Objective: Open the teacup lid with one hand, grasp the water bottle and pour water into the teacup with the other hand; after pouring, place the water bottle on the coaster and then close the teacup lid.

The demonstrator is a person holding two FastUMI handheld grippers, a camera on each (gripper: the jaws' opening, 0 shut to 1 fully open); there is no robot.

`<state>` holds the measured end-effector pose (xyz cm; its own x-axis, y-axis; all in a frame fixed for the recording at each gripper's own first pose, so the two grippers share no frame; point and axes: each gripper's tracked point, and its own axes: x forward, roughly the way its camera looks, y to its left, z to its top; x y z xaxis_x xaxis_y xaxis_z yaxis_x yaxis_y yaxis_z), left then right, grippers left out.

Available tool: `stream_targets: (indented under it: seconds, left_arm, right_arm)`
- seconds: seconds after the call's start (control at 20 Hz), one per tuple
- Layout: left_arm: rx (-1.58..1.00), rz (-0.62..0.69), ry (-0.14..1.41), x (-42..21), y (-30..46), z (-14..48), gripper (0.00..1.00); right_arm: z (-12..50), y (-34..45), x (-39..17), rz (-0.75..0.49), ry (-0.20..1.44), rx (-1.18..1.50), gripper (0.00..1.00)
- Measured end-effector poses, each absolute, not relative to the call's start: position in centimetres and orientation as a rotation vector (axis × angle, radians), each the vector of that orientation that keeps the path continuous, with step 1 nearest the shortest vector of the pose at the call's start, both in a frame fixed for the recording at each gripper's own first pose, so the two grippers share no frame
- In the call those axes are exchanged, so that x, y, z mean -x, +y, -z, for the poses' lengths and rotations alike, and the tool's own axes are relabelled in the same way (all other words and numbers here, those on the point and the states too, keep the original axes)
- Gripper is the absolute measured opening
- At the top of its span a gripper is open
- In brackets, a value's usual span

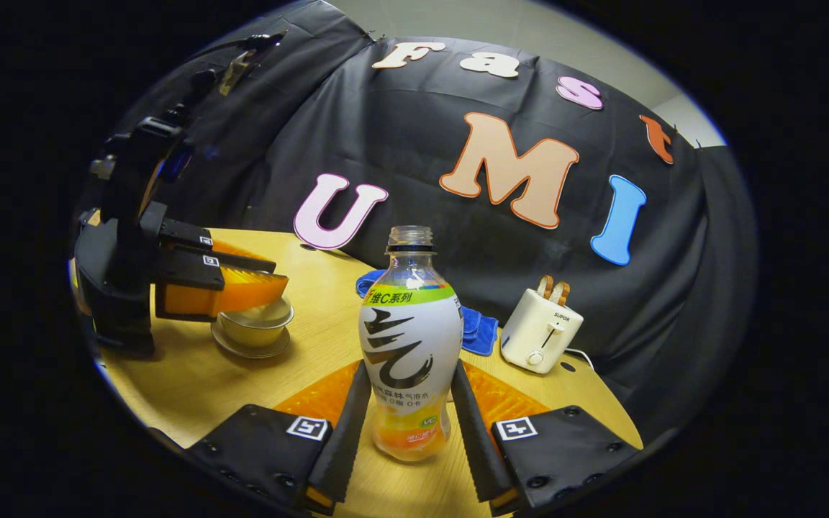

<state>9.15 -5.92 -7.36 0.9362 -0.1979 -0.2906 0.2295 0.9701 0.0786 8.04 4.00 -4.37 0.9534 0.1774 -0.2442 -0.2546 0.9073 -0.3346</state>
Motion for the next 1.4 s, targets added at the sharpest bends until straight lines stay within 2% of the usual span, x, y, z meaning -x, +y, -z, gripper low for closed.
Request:
stream_targets:
  seconds: [0.05,0.25,0.45,0.6,0.65,0.75,0.9,1.0,1.05,1.15,1.2,1.35,1.4]
  left_arm:
    - [-0.109,0.217,0.292,-9.1,-5.9,7.6,0.24]
    - [-0.113,0.212,0.284,-9.2,-5.8,7.7,0.24]
    - [-0.114,0.210,0.265,-9.1,-5.8,7.3,0.29]
    - [-0.119,0.202,0.252,-8.8,-5.8,7.1,0.63]
    - [-0.119,0.198,0.249,-8.8,-5.8,7.0,0.77]
    - [-0.113,0.191,0.240,-8.7,-5.7,6.8,0.80]
    - [-0.103,0.176,0.232,-8.2,-5.2,6.4,0.89]
    - [-0.097,0.168,0.216,-7.9,-4.9,5.9,0.89]
    - [-0.095,0.164,0.211,-7.7,-4.8,5.7,0.85]
    - [-0.087,0.163,0.197,-7.2,-4.7,5.1,0.89]
    - [-0.084,0.159,0.189,-7.0,-4.6,4.9,0.89]
    - [-0.083,0.155,0.173,-6.5,-4.4,4.3,0.92]
    - [-0.078,0.152,0.167,-6.4,-4.3,4.1,0.91]
  right_arm:
    - [4.2,4.0,-8.1,-0.224,0.209,0.367,0.67]
    - [3.6,3.8,-8.4,-0.218,0.203,0.346,0.69]
    - [3.2,3.8,-8.7,-0.213,0.203,0.312,0.67]
    - [3.0,3.5,-9.0,-0.205,0.206,0.291,0.69]
    - [3.0,3.5,-9.2,-0.201,0.203,0.283,0.69]
    - [2.7,3.1,-9.8,-0.188,0.194,0.271,0.67]
    - [1.9,2.2,-11.2,-0.167,0.180,0.240,0.69]
    - [1.6,2.0,-12.3,-0.164,0.175,0.190,0.67]
    - [1.4,2.0,-12.9,-0.161,0.170,0.161,0.72]
    - [1.0,1.9,-14.3,-0.156,0.160,0.096,0.67]
    - [0.8,1.8,-15.1,-0.154,0.153,0.058,0.72]
    - [1.1,1.7,-17.6,-0.144,0.154,-0.046,0.67]
    - [1.3,1.3,-18.3,-0.128,0.154,-0.064,0.71]
